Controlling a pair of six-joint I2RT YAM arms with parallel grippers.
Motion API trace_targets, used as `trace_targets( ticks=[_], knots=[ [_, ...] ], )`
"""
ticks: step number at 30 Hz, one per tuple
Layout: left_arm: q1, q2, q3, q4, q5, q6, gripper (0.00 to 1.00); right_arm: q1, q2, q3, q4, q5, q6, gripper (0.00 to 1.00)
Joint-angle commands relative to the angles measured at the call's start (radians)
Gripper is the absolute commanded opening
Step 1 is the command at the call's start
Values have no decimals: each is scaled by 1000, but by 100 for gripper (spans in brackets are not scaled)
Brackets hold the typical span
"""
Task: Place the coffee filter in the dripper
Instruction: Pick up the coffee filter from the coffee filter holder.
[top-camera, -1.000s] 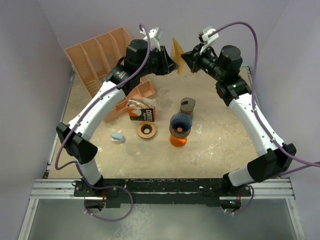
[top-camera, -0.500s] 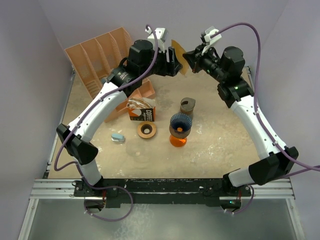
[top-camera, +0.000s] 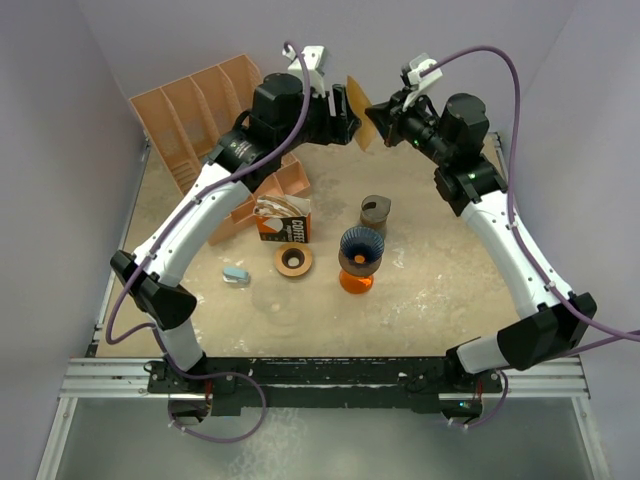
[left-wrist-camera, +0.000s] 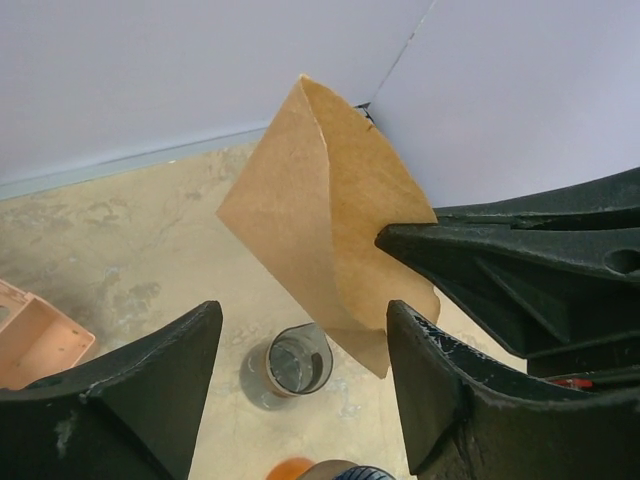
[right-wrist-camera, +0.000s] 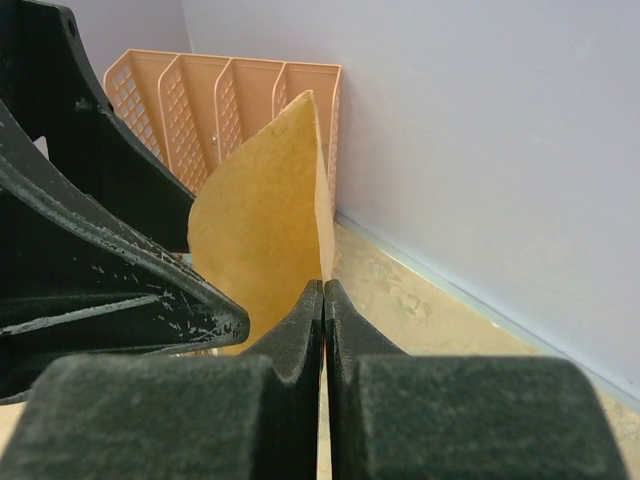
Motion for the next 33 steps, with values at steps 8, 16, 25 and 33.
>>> trace_targets(
  ticks=[8,16,25,33],
  knots=[
    [3,-2,56,27,59,-33,71,7,-19,-4,46,13,-13,0],
    [3,13,80,27,5,-30,73,7,-19,-6,48,-13,-8,0],
    [3,24,98,24,-52,-12,75,7,-31,-31,66,-92,-3,0],
    [3,39,91,30,-110,19,72,7,-39,-35,69,-151,2,0]
  ],
)
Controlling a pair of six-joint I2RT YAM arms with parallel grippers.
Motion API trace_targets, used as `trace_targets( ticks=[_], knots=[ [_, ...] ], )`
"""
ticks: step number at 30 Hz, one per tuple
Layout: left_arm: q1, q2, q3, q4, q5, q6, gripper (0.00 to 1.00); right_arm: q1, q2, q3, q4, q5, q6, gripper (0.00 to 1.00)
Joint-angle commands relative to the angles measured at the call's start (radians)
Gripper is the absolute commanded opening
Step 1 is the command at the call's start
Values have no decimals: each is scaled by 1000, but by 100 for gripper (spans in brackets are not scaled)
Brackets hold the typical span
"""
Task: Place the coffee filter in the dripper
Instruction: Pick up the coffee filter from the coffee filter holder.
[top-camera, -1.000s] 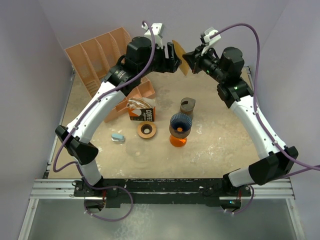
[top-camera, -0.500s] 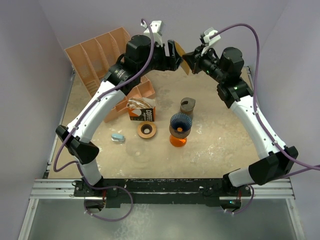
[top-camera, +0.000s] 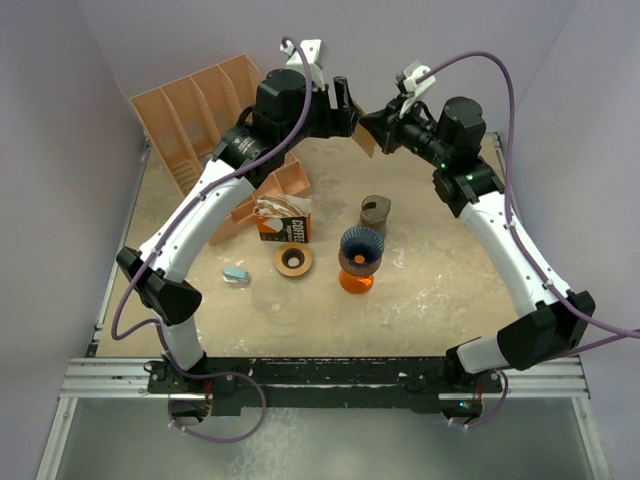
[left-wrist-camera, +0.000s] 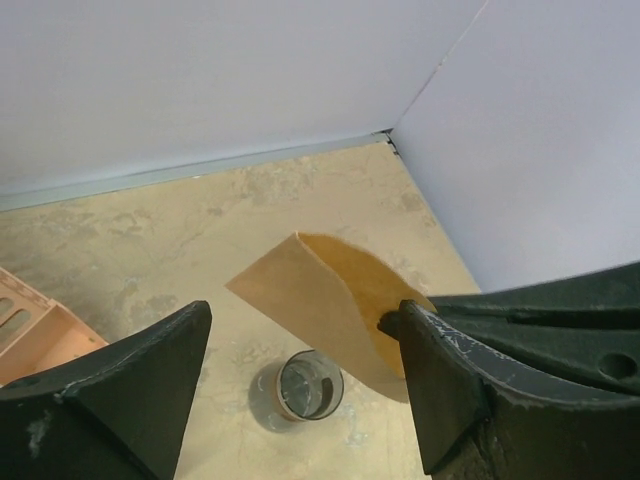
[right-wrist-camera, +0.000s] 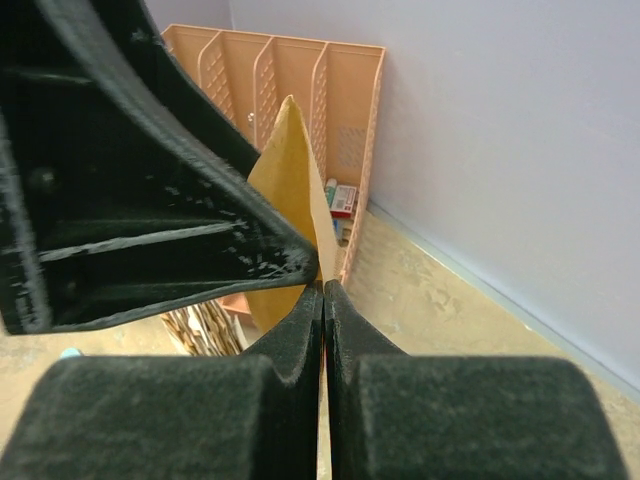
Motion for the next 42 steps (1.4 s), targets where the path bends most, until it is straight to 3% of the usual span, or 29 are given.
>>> trace_targets(
  ticks=[1,14,31,42],
  knots=[
    [3,3,31,34,-59,41,71,7,-39,2,59,-68,0,0],
    [-3,-12,-1,42,-80,88,49,6,-37,16,50,-17,2,0],
    [-12,-18,-25,35,-100,126,49,9,-31,37,42,34,7,0],
    [-25,-23,-61,43,-40,110,48,11,-47,35,60,85,0,0]
  ],
)
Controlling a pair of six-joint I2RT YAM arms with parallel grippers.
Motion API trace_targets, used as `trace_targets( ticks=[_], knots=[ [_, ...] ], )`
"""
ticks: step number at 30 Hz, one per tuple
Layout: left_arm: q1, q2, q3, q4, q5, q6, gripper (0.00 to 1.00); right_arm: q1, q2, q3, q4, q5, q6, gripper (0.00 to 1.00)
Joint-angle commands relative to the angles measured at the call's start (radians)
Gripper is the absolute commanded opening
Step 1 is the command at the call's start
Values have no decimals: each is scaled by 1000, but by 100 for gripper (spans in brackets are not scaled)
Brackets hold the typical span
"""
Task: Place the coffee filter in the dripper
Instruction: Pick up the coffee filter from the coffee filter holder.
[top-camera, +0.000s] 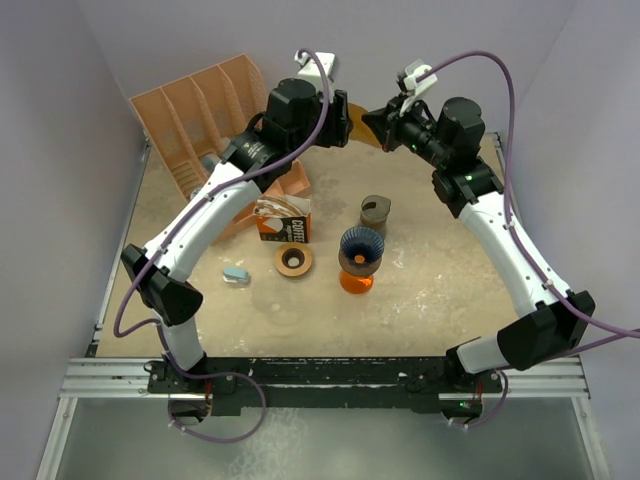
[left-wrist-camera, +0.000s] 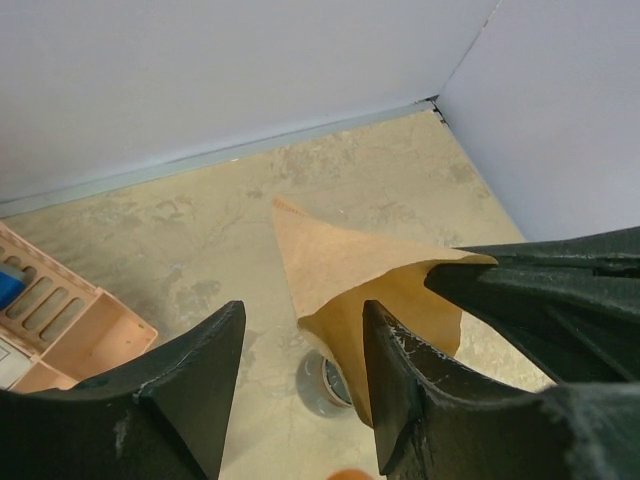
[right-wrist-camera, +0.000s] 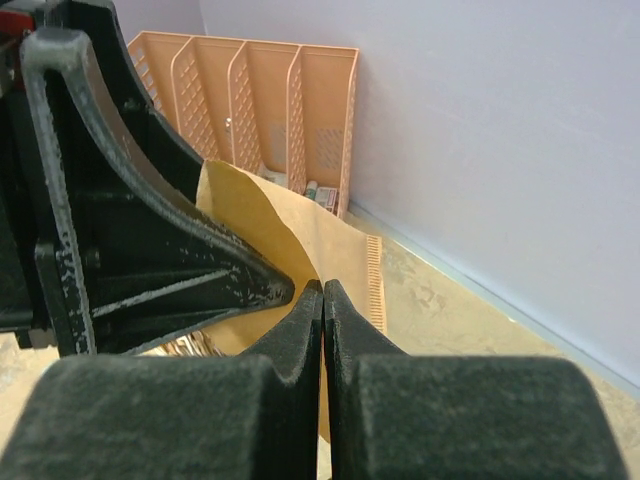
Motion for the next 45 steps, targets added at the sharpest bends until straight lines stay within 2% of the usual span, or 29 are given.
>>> trace_targets(
  ticks=[1,10,21,36,45],
  knots=[
    [-6,-29,-10,42,35,-11,48,7,-49,35,55,39,-2,0],
    [-5,-26,-14,52,78,-58,57,7,-66,15,74,29,-2,0],
    [-3,-18,-23,78,176,-125,56,7,-78,-8,81,29,0,0],
    [11,-39,-58,80,159,-99,39,7,-83,7,59,65,1,0],
    [25,-48,-61,86,176,-99,32,7,-78,7,51,73,-1,0]
  ],
)
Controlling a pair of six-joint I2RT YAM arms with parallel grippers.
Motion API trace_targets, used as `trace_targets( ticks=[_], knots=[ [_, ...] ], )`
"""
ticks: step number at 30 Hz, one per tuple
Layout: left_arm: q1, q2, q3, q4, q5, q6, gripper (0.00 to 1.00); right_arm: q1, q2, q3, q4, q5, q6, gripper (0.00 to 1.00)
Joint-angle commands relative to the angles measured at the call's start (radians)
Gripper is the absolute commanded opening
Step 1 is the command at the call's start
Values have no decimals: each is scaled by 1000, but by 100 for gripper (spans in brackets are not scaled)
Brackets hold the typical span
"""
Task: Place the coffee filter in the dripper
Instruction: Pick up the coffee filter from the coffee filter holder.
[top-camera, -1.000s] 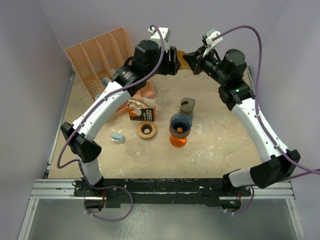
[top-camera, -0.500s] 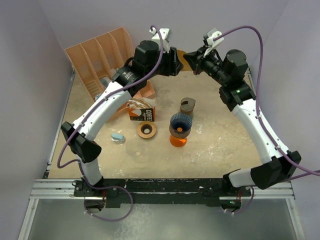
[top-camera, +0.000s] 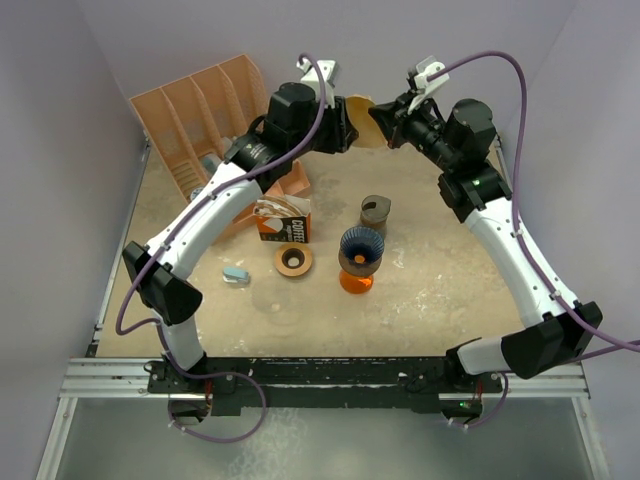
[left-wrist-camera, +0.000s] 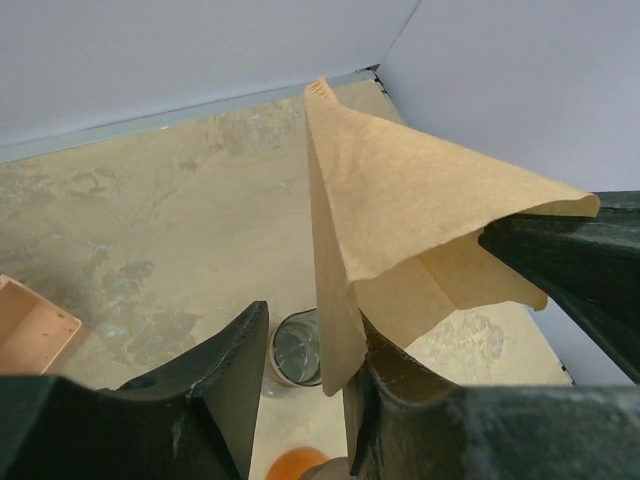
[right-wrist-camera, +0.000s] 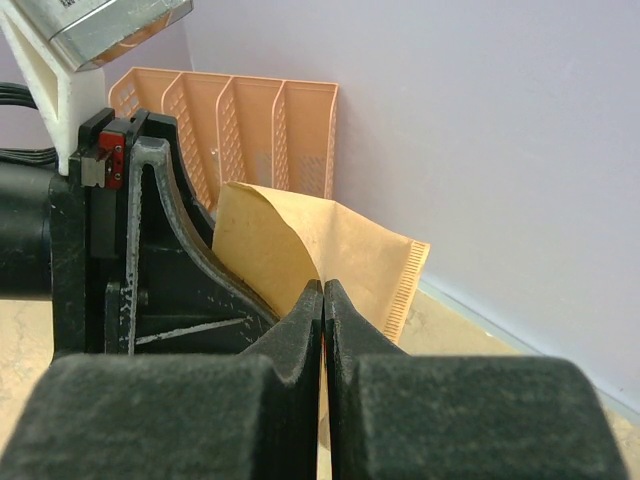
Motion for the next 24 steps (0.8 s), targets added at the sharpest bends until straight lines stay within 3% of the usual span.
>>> trace_targets(
  ticks=[1,14,24],
  knots=[
    [7,-47,3,49,20,7,31,7,-34,11,29,20,-2,0],
    [24,-53,13,58,74,-17,17,7,-37,-9,26,36,-27,0],
    [37,-56,12,78,137,-59,12,7,-41,-11,19,73,-64,0]
  ],
)
